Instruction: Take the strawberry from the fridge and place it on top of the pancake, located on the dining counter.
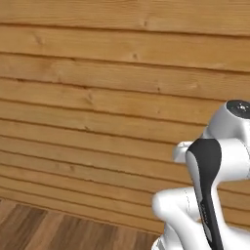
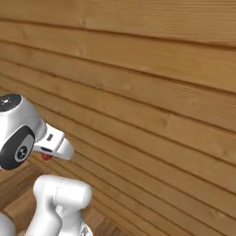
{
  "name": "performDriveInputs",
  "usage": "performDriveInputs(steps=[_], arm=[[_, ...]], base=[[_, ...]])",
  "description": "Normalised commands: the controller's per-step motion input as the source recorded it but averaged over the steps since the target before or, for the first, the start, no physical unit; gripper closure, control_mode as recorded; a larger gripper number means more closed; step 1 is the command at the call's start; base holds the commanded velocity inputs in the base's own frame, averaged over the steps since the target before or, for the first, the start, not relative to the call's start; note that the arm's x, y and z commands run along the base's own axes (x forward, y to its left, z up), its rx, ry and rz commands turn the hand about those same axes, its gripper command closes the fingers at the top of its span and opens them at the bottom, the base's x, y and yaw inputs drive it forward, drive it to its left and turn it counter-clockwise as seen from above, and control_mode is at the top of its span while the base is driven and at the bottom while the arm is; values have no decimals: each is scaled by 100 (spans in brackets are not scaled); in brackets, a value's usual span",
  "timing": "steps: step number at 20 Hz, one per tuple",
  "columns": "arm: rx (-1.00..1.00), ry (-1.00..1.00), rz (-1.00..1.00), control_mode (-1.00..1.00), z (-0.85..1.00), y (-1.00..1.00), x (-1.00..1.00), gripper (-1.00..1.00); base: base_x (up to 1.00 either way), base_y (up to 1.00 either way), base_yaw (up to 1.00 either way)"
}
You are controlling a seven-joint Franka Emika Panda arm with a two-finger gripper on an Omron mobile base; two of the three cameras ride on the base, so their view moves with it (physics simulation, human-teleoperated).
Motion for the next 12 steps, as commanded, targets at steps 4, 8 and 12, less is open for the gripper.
performDriveInputs(steps=[4, 8, 12], arm=[[0, 0, 0, 100, 0, 0, 0, 100], [0, 0, 0, 100, 0, 0, 0, 100], [0, 0, 0, 100, 0, 0, 0, 100]], base=[[33, 1, 95], [9, 3, 99], [10, -1, 100]])
